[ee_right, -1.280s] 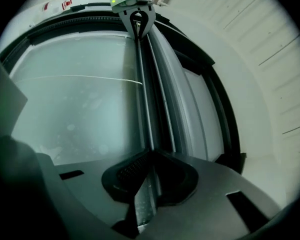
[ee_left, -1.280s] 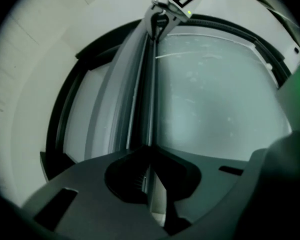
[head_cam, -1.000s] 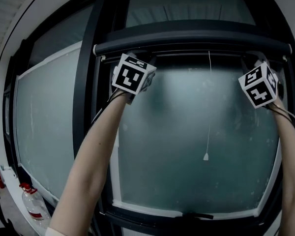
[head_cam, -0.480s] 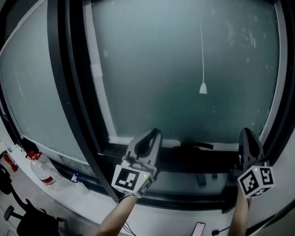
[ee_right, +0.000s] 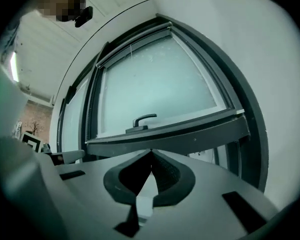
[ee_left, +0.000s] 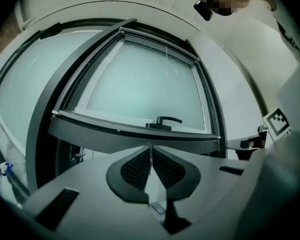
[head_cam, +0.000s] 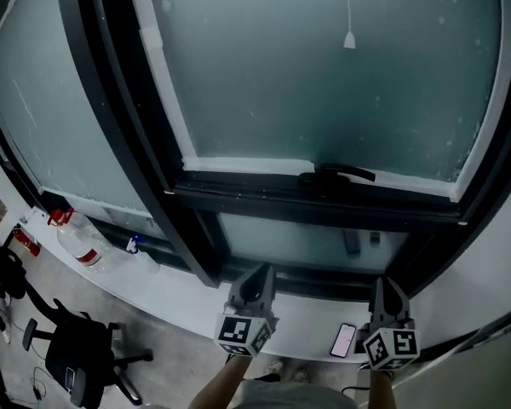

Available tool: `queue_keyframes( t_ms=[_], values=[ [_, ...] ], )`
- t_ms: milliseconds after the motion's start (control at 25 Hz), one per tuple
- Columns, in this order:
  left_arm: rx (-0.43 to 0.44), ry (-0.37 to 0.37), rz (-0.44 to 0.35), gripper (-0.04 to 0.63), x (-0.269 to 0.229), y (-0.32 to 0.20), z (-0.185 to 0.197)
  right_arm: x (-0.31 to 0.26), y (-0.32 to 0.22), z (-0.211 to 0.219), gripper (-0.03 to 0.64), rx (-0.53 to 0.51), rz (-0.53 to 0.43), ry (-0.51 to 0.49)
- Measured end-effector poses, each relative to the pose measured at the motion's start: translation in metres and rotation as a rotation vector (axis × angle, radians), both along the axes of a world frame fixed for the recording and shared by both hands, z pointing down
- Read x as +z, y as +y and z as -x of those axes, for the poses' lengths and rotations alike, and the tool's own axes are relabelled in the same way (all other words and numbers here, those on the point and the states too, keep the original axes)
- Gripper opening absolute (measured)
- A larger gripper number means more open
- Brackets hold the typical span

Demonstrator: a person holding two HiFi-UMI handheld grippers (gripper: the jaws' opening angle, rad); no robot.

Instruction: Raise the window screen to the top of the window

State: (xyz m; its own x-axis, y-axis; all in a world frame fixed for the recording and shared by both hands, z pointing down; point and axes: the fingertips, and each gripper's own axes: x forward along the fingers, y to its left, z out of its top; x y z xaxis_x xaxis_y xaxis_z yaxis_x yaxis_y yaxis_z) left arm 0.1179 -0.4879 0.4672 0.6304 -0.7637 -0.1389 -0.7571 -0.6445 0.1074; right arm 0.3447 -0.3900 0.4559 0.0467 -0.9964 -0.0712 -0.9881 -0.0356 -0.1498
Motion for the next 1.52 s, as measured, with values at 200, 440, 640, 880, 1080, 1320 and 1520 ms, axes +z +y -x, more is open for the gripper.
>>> queue_keyframes(
  t_ms=[200,440,640,880,1080,1320,1520],
  values=[
    [-0.001,-0.01,-0.066,0.02,-0.023,0.008,-0.023,-0.013,-0.008,0.016,0.006,-0.07,0.006,0.053],
    [0.009,0.021,-0.145,0.02,-0.053,0.034,-0.03,-0.043,0.011,0.04,0.006,-0.105,-0.038,0.138],
    [0.053,0.038,-0.137,0.02,-0.057,0.086,-0.015,-0.048,0.051,0.085,0.006,-0.11,-0.064,0.169],
    [0.104,0.052,-0.127,0.02,-0.054,0.185,0.04,-0.052,0.13,0.159,0.006,-0.116,-0.082,0.226],
    [0.11,0.064,-0.082,0.02,-0.055,0.251,0.093,-0.068,0.198,0.217,0.006,-0.089,-0.083,0.242],
    [0.097,0.098,-0.084,0.016,-0.068,0.304,0.131,-0.083,0.258,0.263,0.006,-0.116,-0.072,0.301],
    [0.1,0.12,-0.088,0.015,-0.078,0.351,0.151,-0.075,0.296,0.289,0.006,-0.146,-0.065,0.28]
  ],
)
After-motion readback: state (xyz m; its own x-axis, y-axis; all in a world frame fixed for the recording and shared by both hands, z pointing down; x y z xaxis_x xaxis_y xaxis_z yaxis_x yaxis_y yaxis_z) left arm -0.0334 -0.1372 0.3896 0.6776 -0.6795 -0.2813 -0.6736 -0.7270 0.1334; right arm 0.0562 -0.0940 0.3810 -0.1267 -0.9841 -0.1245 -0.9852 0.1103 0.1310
